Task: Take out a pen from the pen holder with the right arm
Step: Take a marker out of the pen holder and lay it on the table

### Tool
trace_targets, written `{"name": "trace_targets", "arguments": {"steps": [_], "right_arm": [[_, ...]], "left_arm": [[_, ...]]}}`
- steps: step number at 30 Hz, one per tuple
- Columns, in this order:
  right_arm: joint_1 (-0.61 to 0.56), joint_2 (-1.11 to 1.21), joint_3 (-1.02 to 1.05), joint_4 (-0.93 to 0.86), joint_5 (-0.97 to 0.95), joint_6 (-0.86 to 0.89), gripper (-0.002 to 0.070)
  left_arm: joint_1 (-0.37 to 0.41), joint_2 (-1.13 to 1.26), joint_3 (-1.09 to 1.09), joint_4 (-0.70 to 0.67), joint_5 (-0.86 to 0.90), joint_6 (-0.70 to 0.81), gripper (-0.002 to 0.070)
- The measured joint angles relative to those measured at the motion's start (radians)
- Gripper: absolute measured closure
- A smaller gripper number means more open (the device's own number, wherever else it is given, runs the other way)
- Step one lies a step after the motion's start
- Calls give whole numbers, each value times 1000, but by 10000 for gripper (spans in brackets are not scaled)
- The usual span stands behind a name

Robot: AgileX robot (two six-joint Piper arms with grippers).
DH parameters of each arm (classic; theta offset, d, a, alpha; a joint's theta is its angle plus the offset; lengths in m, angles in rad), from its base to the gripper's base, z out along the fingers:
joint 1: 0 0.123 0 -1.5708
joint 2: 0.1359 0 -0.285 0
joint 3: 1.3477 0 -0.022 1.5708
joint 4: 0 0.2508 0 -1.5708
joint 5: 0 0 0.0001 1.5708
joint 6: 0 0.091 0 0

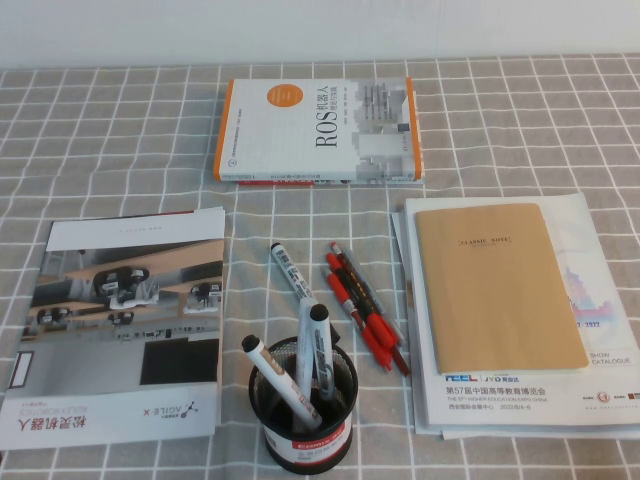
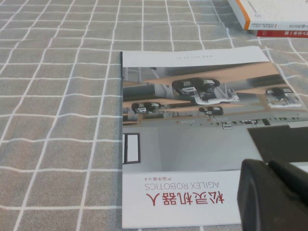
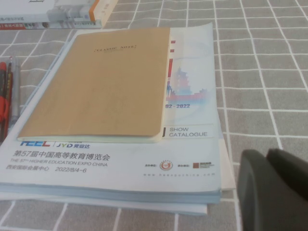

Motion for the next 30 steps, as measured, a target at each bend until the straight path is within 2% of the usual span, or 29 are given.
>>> {"name": "trace_targets", "arguments": {"steps": [11, 22, 30], "right_arm": [[0, 0, 0, 69, -15, 0, 688], [0, 0, 0, 499, -250, 0, 688], [0, 0, 0, 578, -277, 0, 688]], "left_arm": [[0, 0, 0, 0, 0, 0, 678], [0, 0, 0, 0, 0, 0, 678], [0, 0, 0, 0, 0, 0, 678]]}}
